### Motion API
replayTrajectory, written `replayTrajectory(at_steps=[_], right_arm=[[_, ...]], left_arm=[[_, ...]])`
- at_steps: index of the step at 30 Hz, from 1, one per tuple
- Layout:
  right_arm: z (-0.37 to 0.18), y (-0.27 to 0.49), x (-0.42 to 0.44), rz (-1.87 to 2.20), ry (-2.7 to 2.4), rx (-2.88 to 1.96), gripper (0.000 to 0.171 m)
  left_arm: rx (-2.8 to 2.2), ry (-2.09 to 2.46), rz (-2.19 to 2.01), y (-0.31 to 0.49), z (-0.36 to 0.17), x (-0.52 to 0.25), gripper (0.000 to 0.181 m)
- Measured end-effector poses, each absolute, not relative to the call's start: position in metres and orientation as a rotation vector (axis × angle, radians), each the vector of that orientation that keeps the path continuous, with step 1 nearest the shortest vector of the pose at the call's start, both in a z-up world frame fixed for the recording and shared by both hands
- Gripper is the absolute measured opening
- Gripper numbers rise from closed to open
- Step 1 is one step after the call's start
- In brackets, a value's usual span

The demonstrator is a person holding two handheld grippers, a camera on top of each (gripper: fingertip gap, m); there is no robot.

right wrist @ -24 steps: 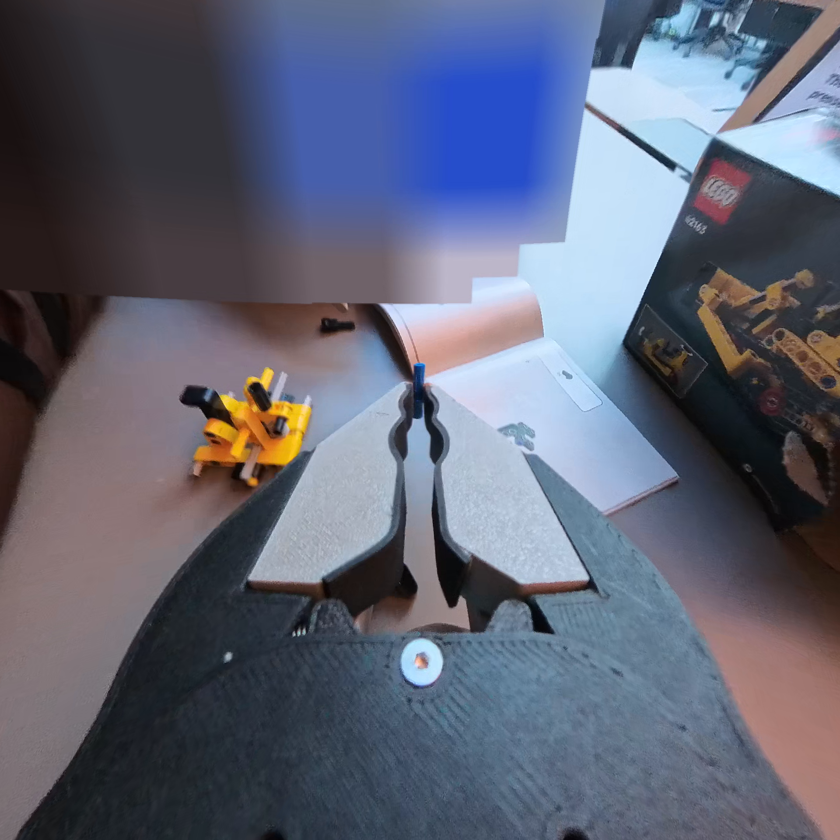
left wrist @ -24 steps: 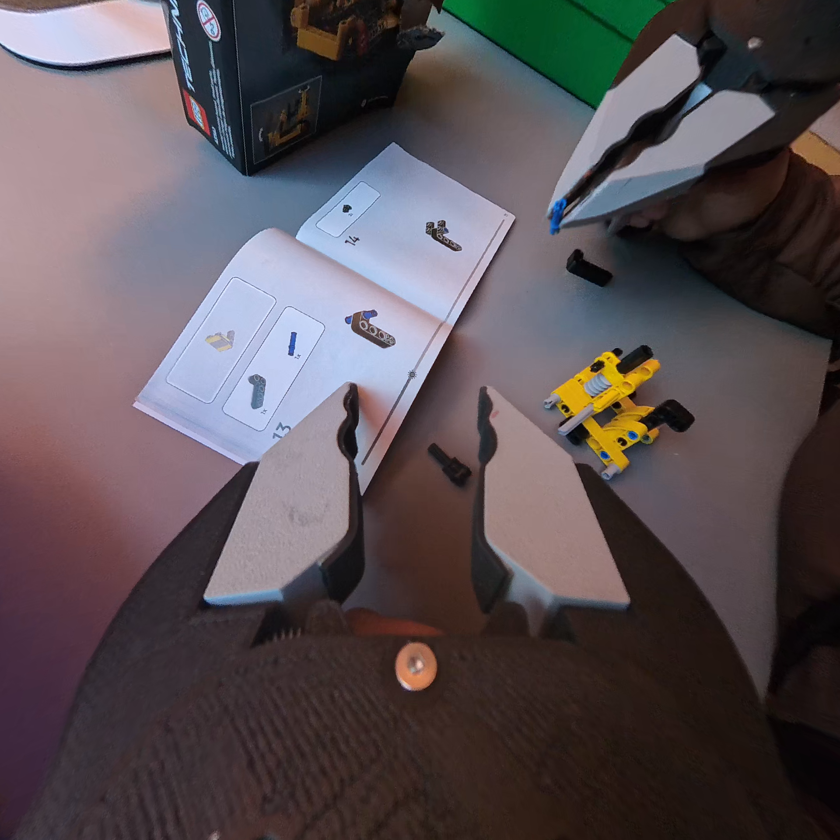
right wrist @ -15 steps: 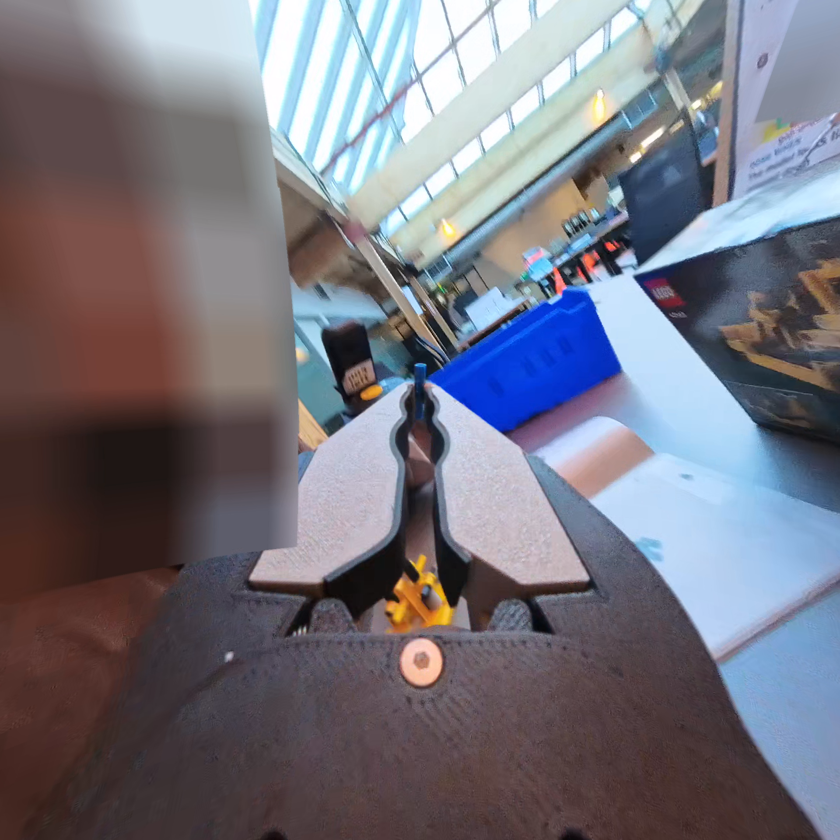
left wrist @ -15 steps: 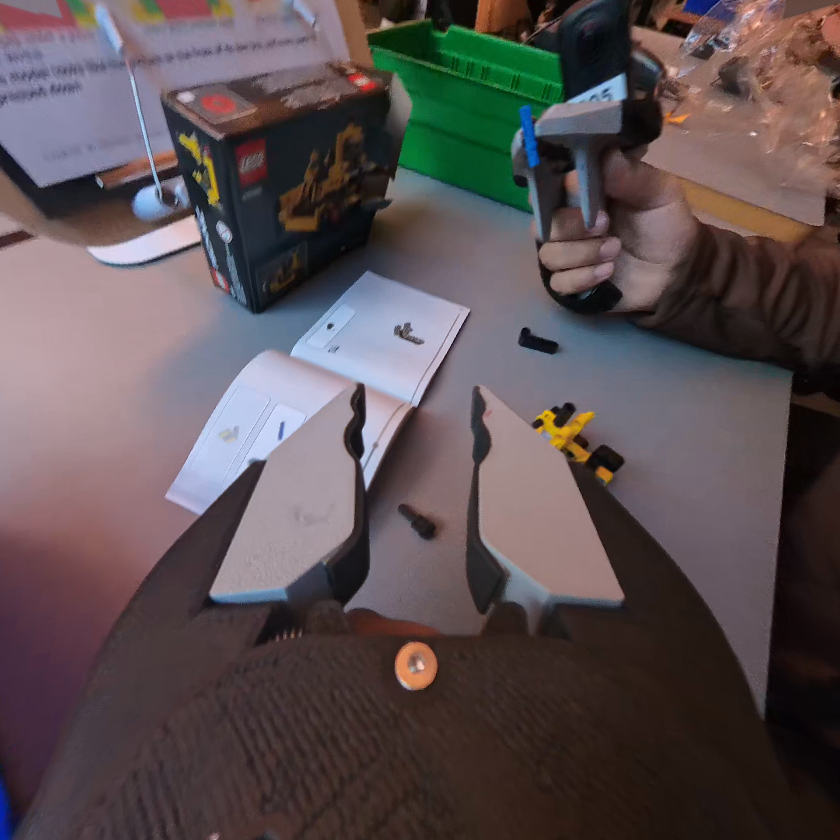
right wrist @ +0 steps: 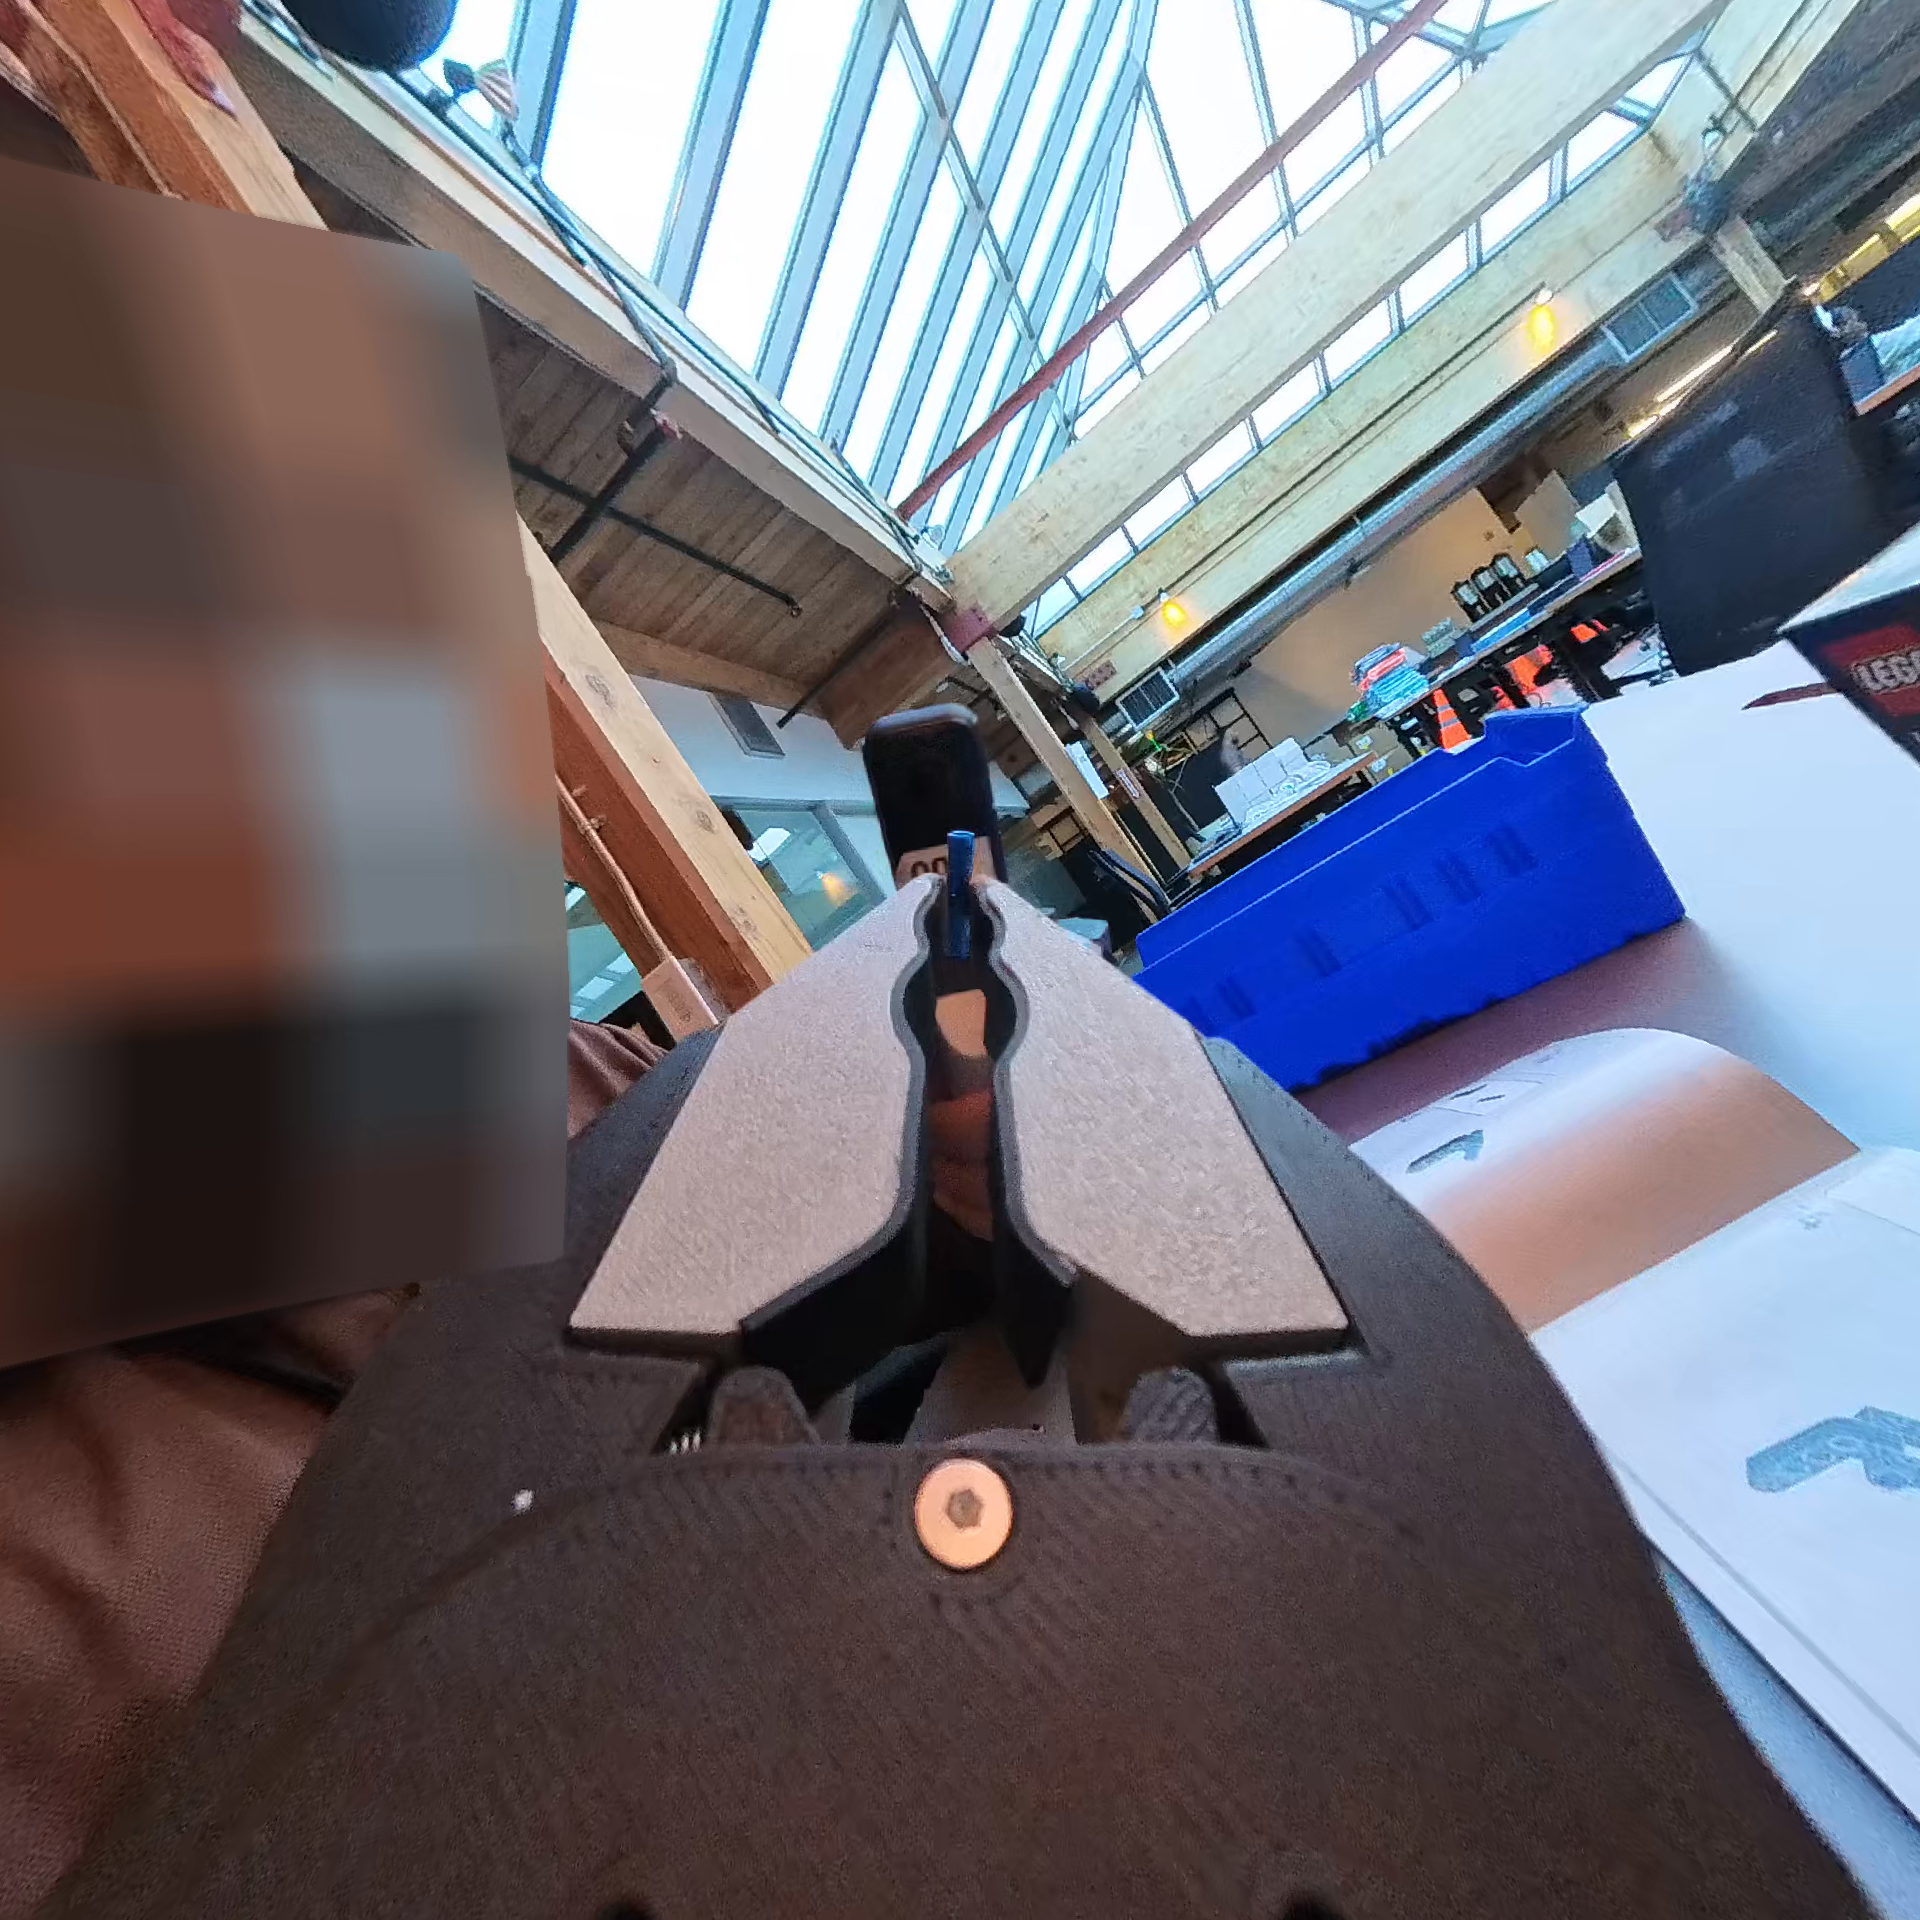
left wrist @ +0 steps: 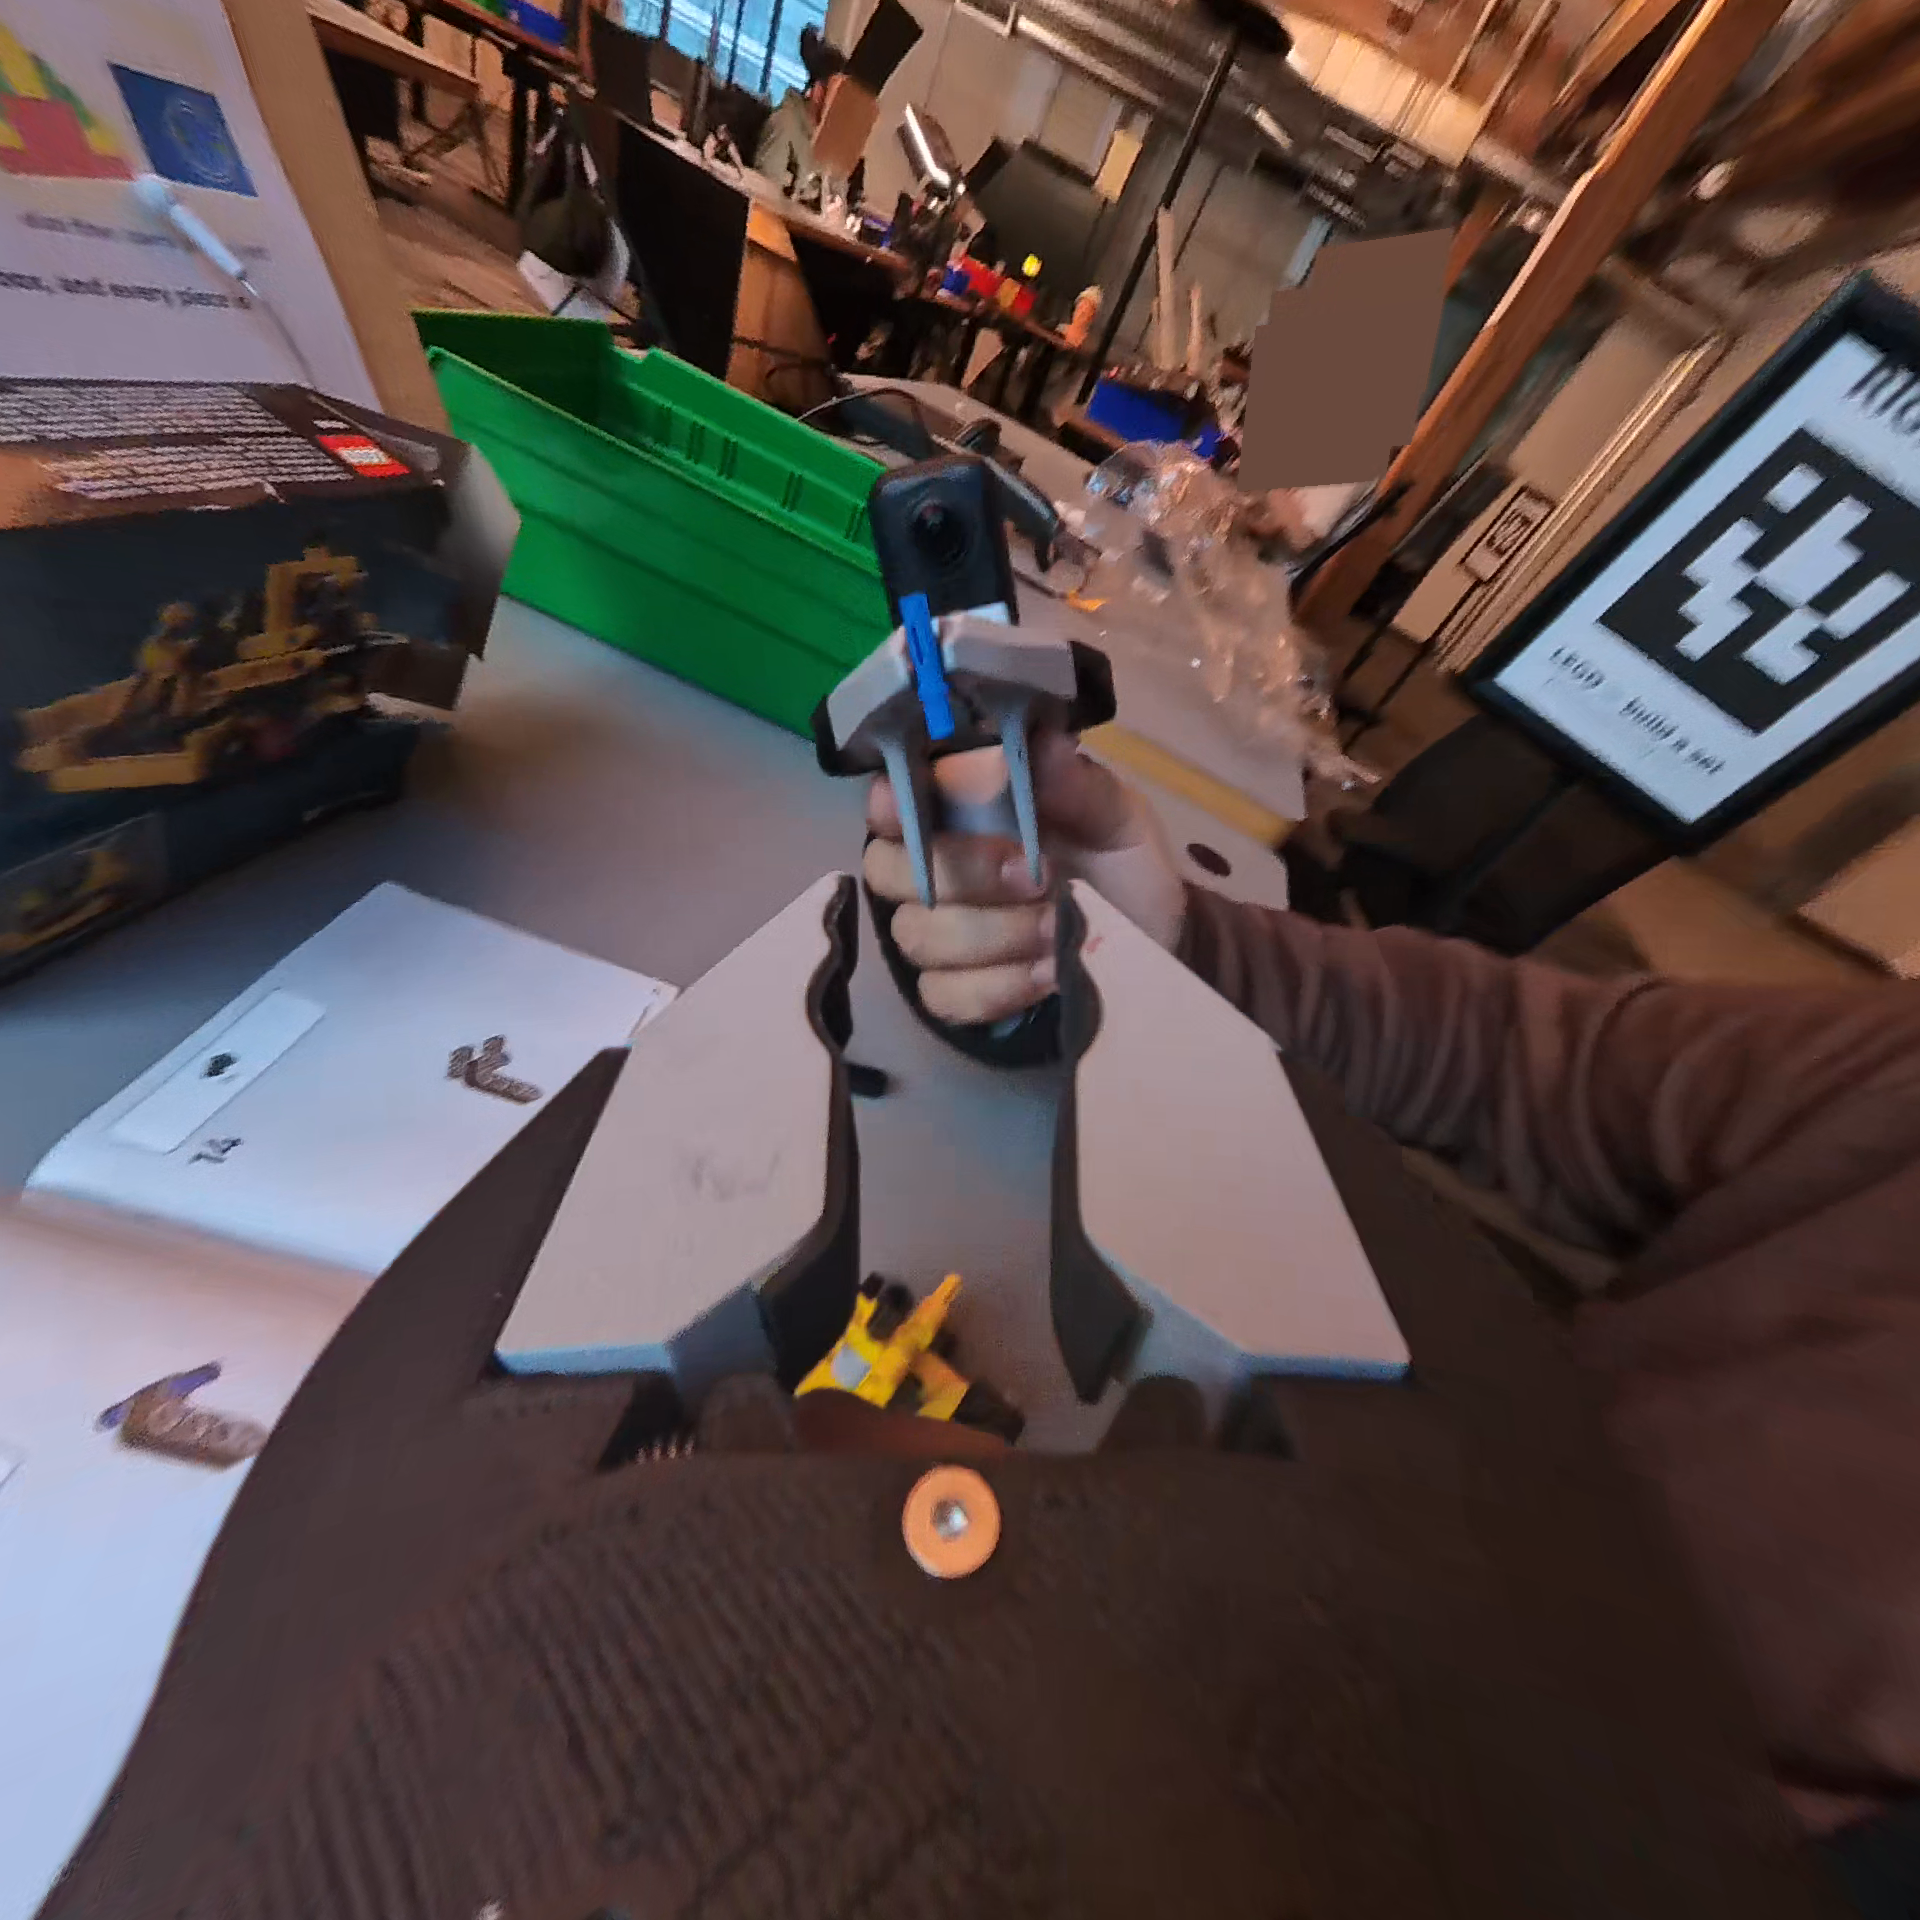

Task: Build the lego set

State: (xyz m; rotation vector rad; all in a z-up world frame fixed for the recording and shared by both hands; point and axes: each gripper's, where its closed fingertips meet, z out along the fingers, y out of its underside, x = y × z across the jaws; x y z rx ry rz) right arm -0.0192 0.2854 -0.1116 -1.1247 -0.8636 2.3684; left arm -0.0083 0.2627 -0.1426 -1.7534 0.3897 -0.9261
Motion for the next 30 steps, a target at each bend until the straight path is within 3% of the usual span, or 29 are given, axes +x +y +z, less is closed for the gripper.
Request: replayTrajectory(at_steps=[1,8,12,18,24,30], right_arm=[[-0.113,0.284,-0.02,2.378,-0.866,-1.126,0.0],[-0.128,0.267,-0.033,2.299,-1.017,-1.192,0.0],[-0.147,0.267,-0.037,2.097,-1.159,-1.315,0.0],[-0.202,0.264,-0.034,1.593,-1.614,-1.543,0.0],[-0.219,0.247,-0.027,1.679,-1.73,-1.681,0.0],[-0.222,0.239,-0.023,1.734,-1.764,-1.748,0.0]], left_arm=[[-1.749,0.376,-0.952,0.265,-0.141,-0.007,0.035],[-1.741,0.327,-1.052,0.269,-0.145,-0.014,0.03],[-1.83,0.416,-0.744,0.273,-0.162,-0.044,0.034],[-1.759,0.819,-0.301,0.263,-0.182,-0.052,0.015],[-1.683,1.235,-0.055,0.244,-0.23,-0.023,0.027],[-1.505,1.27,0.172,0.249,-0.222,-0.016,0.023]])
